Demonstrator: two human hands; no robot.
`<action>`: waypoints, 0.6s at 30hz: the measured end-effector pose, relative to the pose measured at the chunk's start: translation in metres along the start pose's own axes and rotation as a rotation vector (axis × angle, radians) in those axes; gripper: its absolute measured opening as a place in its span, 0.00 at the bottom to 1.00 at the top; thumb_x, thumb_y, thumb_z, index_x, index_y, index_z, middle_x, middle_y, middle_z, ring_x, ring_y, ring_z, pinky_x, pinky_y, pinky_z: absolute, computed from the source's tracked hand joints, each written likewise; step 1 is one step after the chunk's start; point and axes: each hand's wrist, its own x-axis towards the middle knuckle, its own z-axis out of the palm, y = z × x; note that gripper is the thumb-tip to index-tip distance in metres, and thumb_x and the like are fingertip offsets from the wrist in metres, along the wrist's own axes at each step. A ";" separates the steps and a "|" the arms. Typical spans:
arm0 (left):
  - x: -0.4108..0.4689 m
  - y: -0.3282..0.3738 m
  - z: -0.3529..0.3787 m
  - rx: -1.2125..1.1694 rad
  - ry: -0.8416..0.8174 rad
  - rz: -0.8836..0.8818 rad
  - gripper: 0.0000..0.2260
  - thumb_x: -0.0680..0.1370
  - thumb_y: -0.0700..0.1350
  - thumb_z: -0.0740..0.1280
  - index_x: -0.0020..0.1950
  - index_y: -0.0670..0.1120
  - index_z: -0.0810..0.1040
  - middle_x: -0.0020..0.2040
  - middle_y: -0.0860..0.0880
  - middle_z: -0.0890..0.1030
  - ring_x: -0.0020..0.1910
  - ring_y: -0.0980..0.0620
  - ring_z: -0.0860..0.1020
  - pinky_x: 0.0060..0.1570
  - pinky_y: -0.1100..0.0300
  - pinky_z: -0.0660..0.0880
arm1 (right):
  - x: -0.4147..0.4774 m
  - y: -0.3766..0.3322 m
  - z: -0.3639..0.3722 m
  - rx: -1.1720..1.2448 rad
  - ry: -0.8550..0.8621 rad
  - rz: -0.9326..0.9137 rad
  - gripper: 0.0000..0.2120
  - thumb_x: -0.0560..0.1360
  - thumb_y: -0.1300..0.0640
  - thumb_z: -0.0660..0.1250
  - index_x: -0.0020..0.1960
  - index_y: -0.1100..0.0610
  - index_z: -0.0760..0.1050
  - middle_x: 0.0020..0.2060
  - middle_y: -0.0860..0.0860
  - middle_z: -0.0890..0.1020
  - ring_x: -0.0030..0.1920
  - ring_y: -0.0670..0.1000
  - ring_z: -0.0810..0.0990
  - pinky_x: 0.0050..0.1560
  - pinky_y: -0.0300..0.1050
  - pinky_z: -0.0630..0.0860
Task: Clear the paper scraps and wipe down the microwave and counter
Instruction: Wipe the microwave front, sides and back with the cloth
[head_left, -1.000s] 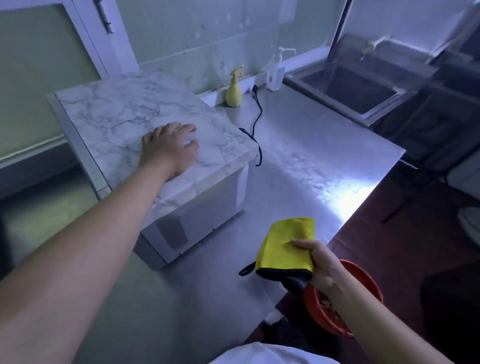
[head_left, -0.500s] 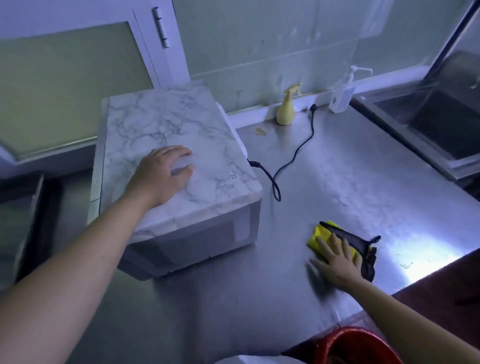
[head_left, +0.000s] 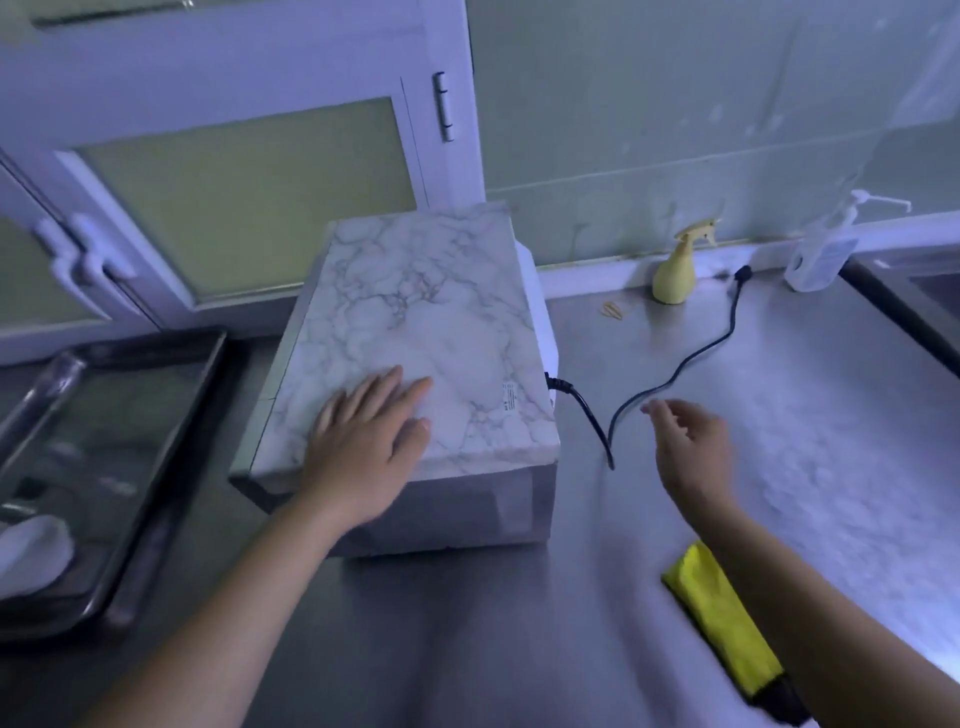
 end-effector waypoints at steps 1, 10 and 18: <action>-0.004 -0.007 -0.001 -0.003 -0.001 -0.031 0.27 0.77 0.68 0.41 0.76 0.69 0.50 0.80 0.61 0.50 0.79 0.58 0.47 0.74 0.54 0.42 | 0.015 -0.022 0.005 0.051 -0.003 -0.049 0.20 0.73 0.44 0.60 0.42 0.58 0.82 0.27 0.51 0.78 0.34 0.49 0.77 0.37 0.48 0.70; 0.014 -0.043 -0.015 0.025 0.053 -0.443 0.25 0.78 0.65 0.44 0.77 0.68 0.50 0.81 0.58 0.52 0.79 0.54 0.51 0.74 0.48 0.52 | 0.130 -0.159 0.136 -0.393 -0.341 -0.412 0.23 0.78 0.44 0.63 0.72 0.48 0.71 0.75 0.54 0.66 0.76 0.57 0.62 0.73 0.55 0.59; 0.008 -0.032 -0.019 0.050 0.210 -0.437 0.30 0.73 0.67 0.44 0.74 0.67 0.64 0.78 0.57 0.63 0.76 0.53 0.62 0.70 0.50 0.62 | 0.237 -0.194 0.230 -0.732 -0.287 -0.532 0.33 0.79 0.37 0.55 0.77 0.56 0.62 0.78 0.57 0.61 0.80 0.55 0.52 0.76 0.61 0.51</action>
